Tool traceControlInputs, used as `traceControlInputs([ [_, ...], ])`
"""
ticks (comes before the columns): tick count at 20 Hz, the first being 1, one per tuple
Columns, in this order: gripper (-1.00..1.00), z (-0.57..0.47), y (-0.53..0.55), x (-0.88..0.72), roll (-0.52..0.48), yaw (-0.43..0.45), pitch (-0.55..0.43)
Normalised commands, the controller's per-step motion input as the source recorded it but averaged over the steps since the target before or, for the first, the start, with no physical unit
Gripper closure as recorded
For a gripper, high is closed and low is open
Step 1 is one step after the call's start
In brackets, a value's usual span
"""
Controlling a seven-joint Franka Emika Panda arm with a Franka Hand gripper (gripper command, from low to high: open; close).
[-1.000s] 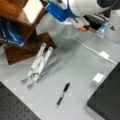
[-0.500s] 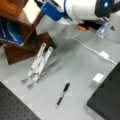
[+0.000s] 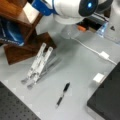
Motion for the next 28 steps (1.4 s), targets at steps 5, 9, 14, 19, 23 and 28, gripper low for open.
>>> traceControlInputs([
  [5, -1.0, 0.05, -0.11, 0.07, -0.054, -0.079, 0.116],
  [9, -1.0, 0.04, -0.04, 0.04, -0.027, -0.078, 0.129],
  [14, -1.0, 0.05, 0.03, 0.01, -0.01, -0.077, 0.126],
  [19, -1.0, 0.03, 0.09, -0.06, 0.003, -0.095, 0.152],
  [23, -1.0, 0.05, 0.1, -0.11, 0.003, -0.148, 0.214],
  [28, -1.0, 0.04, 0.06, -0.06, 0.052, -0.173, 0.183],
])
